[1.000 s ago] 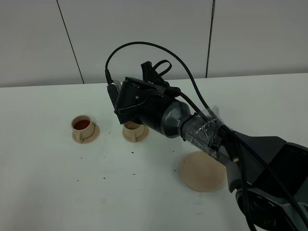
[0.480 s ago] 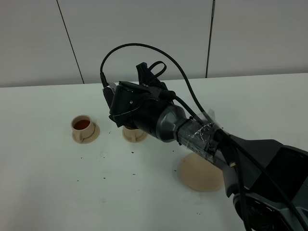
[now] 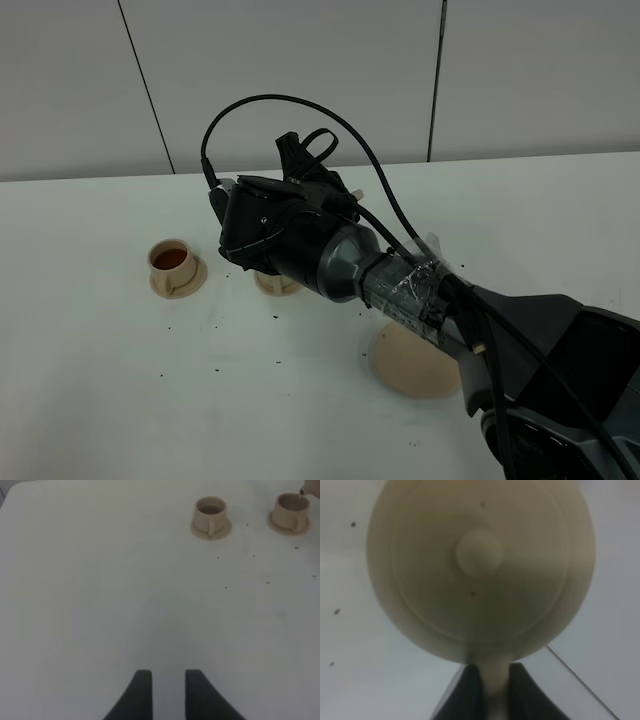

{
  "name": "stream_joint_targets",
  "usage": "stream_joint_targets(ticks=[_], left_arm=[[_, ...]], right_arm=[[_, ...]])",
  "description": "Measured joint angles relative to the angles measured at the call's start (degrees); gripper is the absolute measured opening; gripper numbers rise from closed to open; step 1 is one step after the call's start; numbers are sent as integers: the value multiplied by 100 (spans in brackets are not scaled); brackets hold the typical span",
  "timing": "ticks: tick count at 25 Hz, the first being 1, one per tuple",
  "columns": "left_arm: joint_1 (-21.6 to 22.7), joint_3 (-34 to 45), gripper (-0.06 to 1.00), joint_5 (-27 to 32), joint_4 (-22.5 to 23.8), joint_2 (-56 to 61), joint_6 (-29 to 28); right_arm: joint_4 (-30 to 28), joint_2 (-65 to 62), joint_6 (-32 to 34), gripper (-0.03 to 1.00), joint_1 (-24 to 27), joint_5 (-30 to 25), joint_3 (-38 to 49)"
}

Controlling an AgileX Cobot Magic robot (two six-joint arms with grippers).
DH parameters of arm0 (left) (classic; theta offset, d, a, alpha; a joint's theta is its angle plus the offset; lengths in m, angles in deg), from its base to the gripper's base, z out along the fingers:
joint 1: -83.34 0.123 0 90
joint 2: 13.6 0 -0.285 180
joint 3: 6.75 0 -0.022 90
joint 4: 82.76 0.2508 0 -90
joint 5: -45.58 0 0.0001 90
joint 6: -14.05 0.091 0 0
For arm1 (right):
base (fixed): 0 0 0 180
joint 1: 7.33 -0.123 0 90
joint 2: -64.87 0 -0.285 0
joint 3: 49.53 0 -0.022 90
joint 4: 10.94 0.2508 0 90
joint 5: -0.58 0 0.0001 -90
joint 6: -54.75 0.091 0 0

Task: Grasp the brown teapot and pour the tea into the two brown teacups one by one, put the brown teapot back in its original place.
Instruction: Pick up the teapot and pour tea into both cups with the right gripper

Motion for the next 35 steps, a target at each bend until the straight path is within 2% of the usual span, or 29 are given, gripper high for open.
stream_joint_targets(ticks=[6, 17, 35], left_arm=[[0, 0, 23, 0, 0, 0, 0], [0, 0, 23, 0, 0, 0, 0], [0, 0, 24, 0, 0, 0, 0]], right_arm=[[0, 0, -104, 10, 0, 19, 0], [-6, 0, -105, 10, 12, 438, 0], [-257, 0, -123, 10, 77, 268, 0]])
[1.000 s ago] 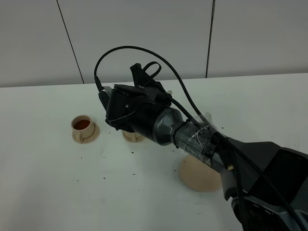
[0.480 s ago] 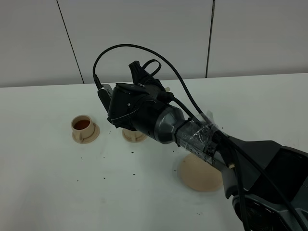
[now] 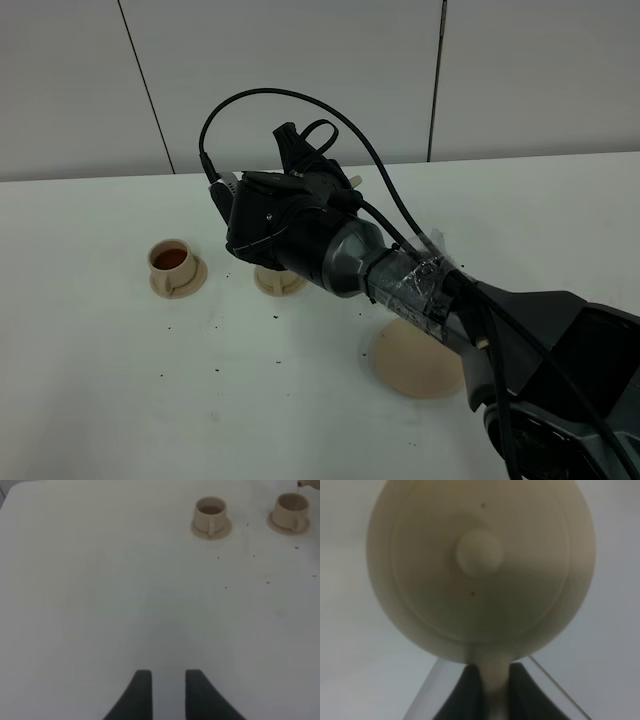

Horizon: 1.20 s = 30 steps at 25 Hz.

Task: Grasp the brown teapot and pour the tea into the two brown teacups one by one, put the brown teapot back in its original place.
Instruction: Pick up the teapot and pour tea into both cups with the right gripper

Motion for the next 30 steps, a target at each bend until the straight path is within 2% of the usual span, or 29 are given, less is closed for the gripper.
stream_joint_targets(ticks=[30], left_arm=[[0, 0, 24, 0, 0, 0, 0]], right_arm=[[-38, 0, -18, 10, 0, -119, 0]])
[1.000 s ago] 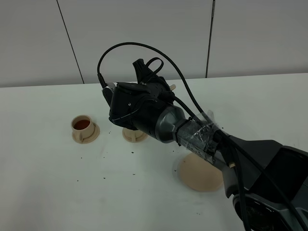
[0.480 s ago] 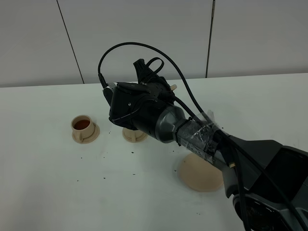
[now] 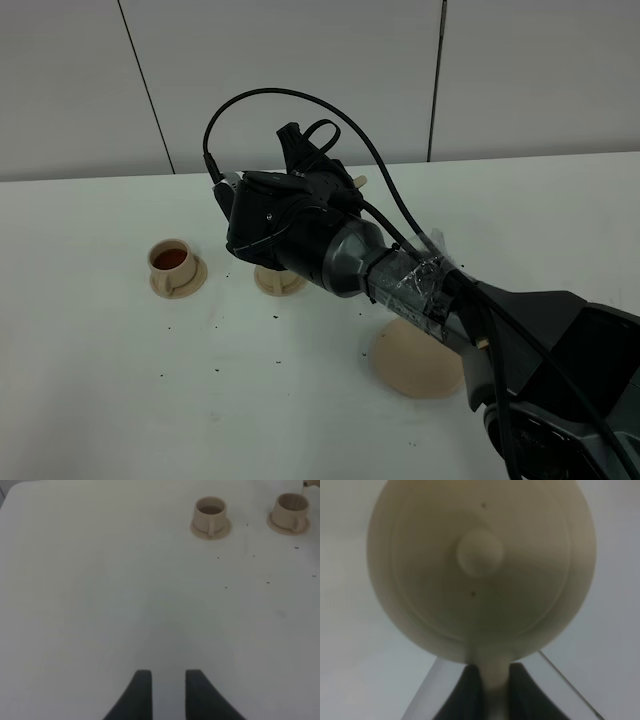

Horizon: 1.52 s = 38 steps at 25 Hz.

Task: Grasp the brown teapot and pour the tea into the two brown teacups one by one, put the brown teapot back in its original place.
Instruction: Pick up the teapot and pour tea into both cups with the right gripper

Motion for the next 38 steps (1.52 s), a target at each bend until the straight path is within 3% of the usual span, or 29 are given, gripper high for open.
stream_joint_targets(ticks=[38], left_arm=[[0, 0, 24, 0, 0, 0, 0]], right_arm=[[-240, 0, -265, 10, -159, 112, 0]])
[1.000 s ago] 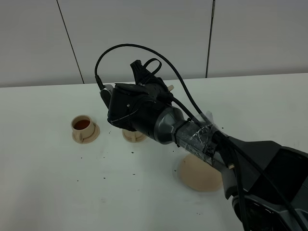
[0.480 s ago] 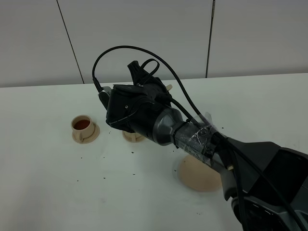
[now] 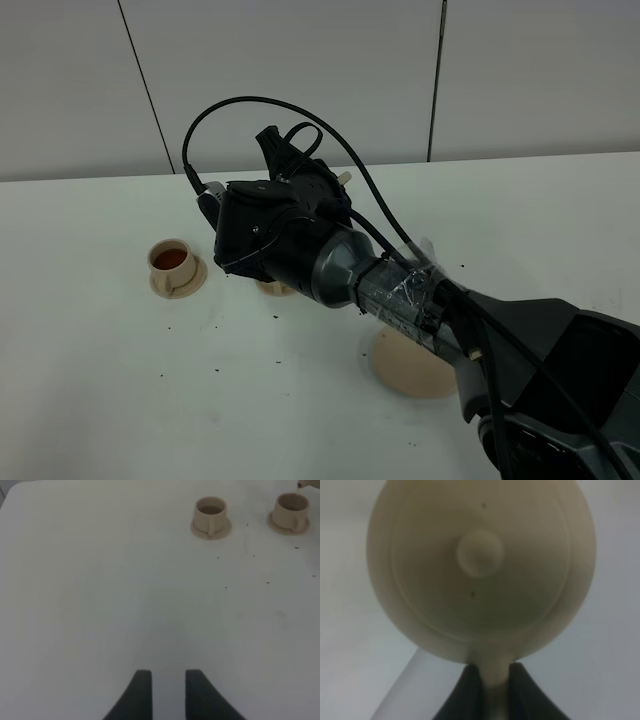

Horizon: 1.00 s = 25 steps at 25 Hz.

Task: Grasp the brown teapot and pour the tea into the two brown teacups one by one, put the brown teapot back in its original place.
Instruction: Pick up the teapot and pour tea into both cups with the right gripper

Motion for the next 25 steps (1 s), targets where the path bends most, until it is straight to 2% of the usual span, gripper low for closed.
stream_joint_targets(ticks=[25], left_arm=[[0, 0, 24, 0, 0, 0, 0]], right_arm=[[-63, 0, -132, 10, -5, 0, 0]])
